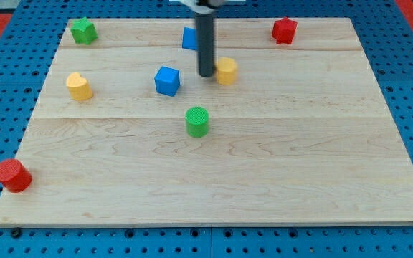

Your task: Place the yellow hexagon below the red star

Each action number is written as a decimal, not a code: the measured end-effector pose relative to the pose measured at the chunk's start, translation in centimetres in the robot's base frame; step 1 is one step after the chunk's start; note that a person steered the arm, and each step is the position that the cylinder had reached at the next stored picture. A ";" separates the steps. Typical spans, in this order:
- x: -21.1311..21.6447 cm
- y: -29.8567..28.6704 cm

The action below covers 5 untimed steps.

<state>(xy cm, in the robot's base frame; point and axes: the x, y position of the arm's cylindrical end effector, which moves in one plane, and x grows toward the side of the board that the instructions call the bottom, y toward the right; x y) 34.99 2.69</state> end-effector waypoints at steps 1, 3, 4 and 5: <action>0.3 5.3; 0.3 13.2; -1.3 12.9; -4.1 15.2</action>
<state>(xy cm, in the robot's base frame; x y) 30.87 17.87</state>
